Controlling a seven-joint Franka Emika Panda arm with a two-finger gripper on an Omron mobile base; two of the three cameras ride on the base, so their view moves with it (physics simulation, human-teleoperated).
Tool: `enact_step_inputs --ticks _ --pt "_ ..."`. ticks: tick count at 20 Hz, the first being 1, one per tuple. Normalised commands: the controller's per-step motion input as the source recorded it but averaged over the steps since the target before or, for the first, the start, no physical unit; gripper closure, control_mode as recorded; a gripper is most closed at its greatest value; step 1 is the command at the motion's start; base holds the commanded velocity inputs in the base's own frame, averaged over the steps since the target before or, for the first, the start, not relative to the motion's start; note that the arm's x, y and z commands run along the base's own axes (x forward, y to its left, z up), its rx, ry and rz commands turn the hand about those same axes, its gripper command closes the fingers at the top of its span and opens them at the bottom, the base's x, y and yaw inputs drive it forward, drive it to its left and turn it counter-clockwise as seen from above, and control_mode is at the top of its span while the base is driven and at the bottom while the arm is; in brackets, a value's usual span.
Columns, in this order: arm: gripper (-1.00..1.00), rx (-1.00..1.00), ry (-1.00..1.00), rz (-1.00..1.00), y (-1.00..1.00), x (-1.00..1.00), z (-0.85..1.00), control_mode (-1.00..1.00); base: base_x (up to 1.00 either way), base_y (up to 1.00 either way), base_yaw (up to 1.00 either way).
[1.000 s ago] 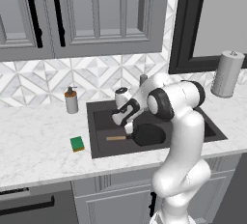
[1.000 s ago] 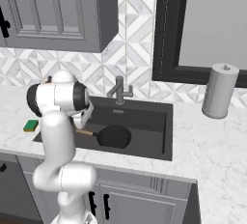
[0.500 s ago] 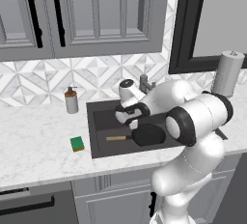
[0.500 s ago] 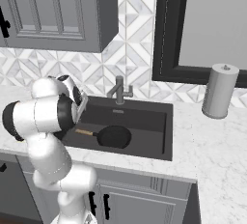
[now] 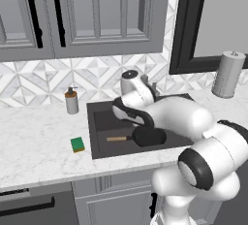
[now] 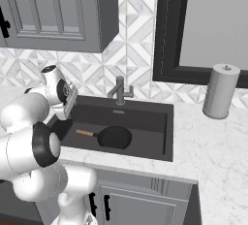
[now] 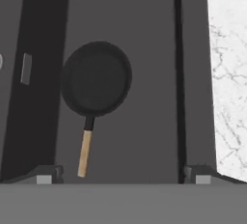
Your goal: Pick the pan and sponge and place them into the sink. Then turn on the water.
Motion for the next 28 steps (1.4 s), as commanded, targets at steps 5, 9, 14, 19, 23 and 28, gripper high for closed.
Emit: enact_step_inputs --ticks 5,9,14,19,23,28 --pt "-1.00 0.00 0.08 0.35 0.27 -0.53 0.30 -1.00 0.00 0.00 0.00" --pt "-1.00 0.00 0.12 0.50 0.35 -0.32 0.17 -1.00 0.00 0.00 0.00" --pt "-1.00 0.00 0.15 0.62 0.42 -0.05 0.04 -1.00 0.00 0.00 0.00" --pt "-1.00 -0.02 0.17 0.63 0.65 0.00 0.00 -1.00 0.00 0.00 0.00" --pt "-1.00 -0.08 0.13 0.59 0.80 -0.05 0.00 -1.00 0.00 0.00 0.00" --pt "-1.00 -0.12 0.07 0.43 0.84 -0.03 0.00 -1.00 0.00 0.00 0.00"
